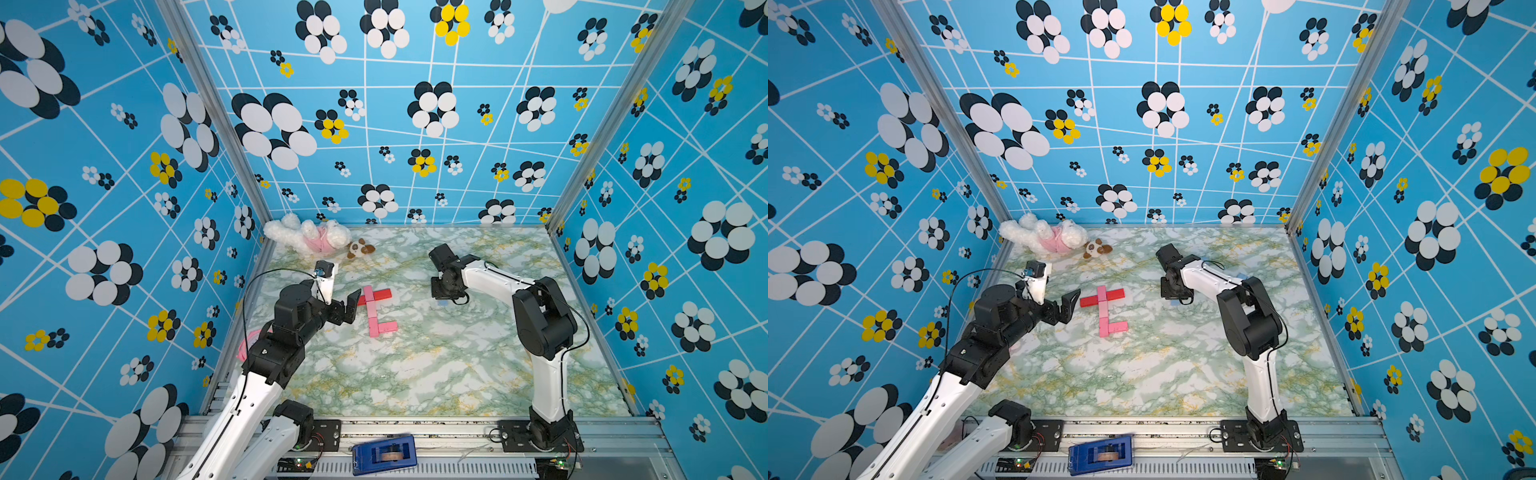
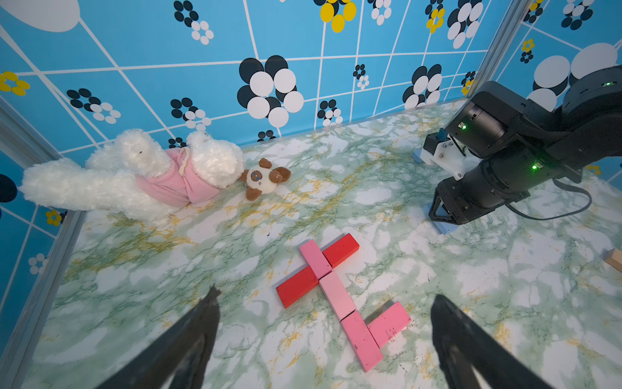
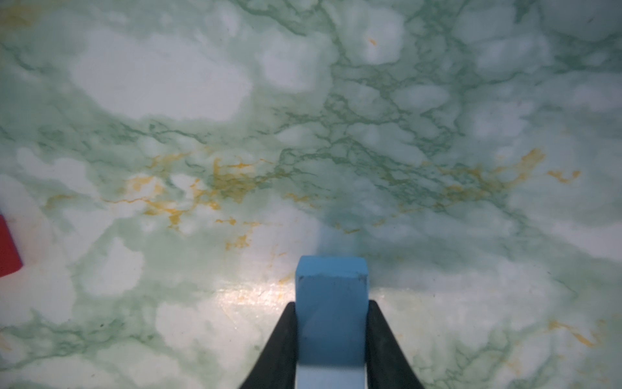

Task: Assemble the letter t with building blocks
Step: Place the building block at the center of the board.

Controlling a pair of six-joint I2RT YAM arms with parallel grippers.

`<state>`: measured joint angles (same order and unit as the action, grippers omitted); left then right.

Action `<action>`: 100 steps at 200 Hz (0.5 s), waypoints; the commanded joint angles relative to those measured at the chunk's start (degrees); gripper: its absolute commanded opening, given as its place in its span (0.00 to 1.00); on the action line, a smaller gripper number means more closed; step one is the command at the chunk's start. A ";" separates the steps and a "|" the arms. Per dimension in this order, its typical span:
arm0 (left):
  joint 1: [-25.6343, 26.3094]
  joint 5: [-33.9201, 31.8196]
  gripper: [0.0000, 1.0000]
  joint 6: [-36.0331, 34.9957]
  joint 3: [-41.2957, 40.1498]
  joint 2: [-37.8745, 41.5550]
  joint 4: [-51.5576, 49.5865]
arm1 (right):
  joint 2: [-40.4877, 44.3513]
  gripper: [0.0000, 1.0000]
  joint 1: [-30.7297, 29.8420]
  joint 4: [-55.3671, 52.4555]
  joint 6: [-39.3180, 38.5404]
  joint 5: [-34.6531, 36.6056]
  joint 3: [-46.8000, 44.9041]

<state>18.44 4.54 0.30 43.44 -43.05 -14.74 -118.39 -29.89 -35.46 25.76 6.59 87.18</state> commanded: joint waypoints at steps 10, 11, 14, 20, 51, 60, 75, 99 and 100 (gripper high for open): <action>0.37 0.48 0.99 -1.18 -0.64 -0.05 0.86 | -1.32 0.22 -0.48 -1.28 -1.06 -1.10 1.58; 0.33 0.48 0.99 -1.18 -0.64 -0.08 0.86 | -1.32 0.22 -0.46 -1.28 -1.06 -1.12 1.54; 0.34 0.42 0.99 -1.17 -0.64 -0.10 0.86 | -1.40 0.22 -0.48 -1.23 -1.06 -1.20 1.51; 0.31 0.47 0.99 -1.22 -0.64 -0.10 0.86 | -1.43 0.22 -0.52 -1.23 -1.14 -1.23 1.59; 0.37 0.47 0.99 -1.26 -0.64 -0.11 0.86 | -2.09 0.23 -0.67 -1.15 -1.02 -1.67 1.93; 0.37 0.46 0.99 -1.26 -0.62 -0.11 0.86 | -2.33 0.23 -0.78 -1.18 -1.05 -1.67 2.21; 0.30 0.46 0.99 -1.26 -0.64 -0.20 0.86 | -2.84 0.23 -0.92 -1.18 -0.96 -1.76 2.77; 0.36 0.56 0.99 -1.31 -0.68 -0.24 0.86 | -3.74 0.23 -1.12 -1.46 -0.97 -1.89 3.78; 0.32 0.56 0.99 -1.28 -0.66 -0.22 0.86 | -3.76 0.23 -1.08 -1.50 -0.97 -1.91 3.87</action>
<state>18.44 4.54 -0.10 43.44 -43.05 -14.76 -120.53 -30.35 -35.55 25.23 5.41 89.10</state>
